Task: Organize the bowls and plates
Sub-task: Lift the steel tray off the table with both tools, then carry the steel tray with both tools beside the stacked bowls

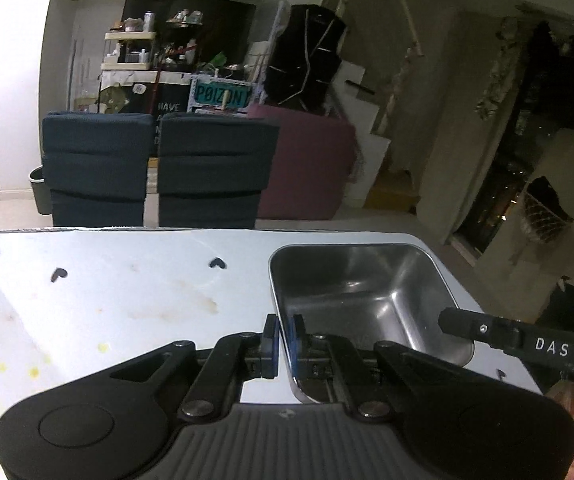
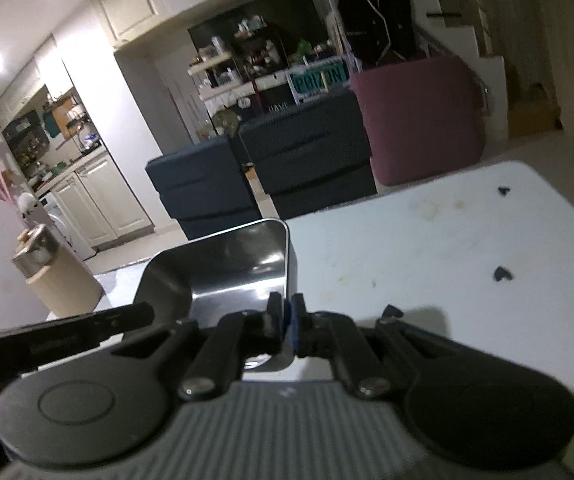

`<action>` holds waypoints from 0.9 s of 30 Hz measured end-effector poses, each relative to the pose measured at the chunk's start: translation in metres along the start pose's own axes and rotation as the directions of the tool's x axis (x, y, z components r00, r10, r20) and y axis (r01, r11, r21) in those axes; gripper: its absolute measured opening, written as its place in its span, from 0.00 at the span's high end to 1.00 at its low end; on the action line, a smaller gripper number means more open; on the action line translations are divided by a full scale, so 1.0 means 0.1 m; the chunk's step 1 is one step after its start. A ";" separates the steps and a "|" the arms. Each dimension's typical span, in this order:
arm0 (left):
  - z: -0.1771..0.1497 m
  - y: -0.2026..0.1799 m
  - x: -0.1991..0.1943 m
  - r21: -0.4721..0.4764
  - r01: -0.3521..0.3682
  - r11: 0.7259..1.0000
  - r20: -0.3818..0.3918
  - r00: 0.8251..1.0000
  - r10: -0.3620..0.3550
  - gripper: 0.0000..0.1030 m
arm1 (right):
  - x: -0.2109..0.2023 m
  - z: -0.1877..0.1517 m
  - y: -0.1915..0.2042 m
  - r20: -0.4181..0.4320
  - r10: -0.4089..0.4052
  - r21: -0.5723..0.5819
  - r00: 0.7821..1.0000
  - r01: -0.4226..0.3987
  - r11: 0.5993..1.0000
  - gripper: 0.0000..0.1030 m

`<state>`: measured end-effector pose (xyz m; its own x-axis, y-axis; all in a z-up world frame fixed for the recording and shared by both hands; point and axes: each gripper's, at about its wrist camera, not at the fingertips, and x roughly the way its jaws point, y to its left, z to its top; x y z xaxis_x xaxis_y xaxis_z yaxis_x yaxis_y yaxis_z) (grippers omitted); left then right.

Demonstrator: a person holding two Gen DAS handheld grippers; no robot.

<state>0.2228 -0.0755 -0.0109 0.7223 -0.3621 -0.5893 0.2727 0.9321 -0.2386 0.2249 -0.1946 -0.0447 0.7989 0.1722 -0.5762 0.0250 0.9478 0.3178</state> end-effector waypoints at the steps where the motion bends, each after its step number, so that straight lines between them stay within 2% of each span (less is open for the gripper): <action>1: -0.04 -0.04 -0.02 0.001 0.008 1.000 -0.003 1.000 -0.008 0.95 | -0.07 0.00 -0.03 0.005 0.004 0.000 1.000 -0.004 1.000 0.95; 9: -0.29 -0.31 -0.07 0.014 0.074 0.997 -0.046 0.996 -0.073 0.95 | -0.38 -0.14 -0.26 -0.009 -0.016 -0.008 1.000 0.016 1.000 0.94; 13: -0.47 -0.39 0.01 0.052 0.084 0.995 -0.104 0.992 -0.078 0.94 | -0.40 -0.22 -0.30 -0.039 -0.037 -0.030 0.999 0.036 0.999 0.93; 18: -0.67 -0.47 0.19 0.090 0.095 0.991 -0.189 0.979 -0.077 0.92 | -0.44 -0.32 -0.31 -0.074 -0.067 -0.078 0.995 0.062 0.995 0.92; 21: -0.78 -0.52 0.30 0.123 0.119 0.985 -0.247 0.965 -0.085 0.90 | -0.46 -0.35 -0.30 -0.089 -0.086 -0.101 0.992 0.077 0.992 0.92; 27: -1.00 -0.58 0.46 0.153 0.124 0.980 -0.309 0.948 -0.071 0.87 | -0.44 -0.40 -0.25 -0.115 -0.128 -0.154 0.985 0.109 0.982 0.91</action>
<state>0.1767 -0.1471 -0.1014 0.4692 -0.4135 -0.7803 0.4538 0.8709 -0.1886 0.1651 -0.2150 -0.0577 0.7147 0.0795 -0.6949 0.0194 0.9909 0.1333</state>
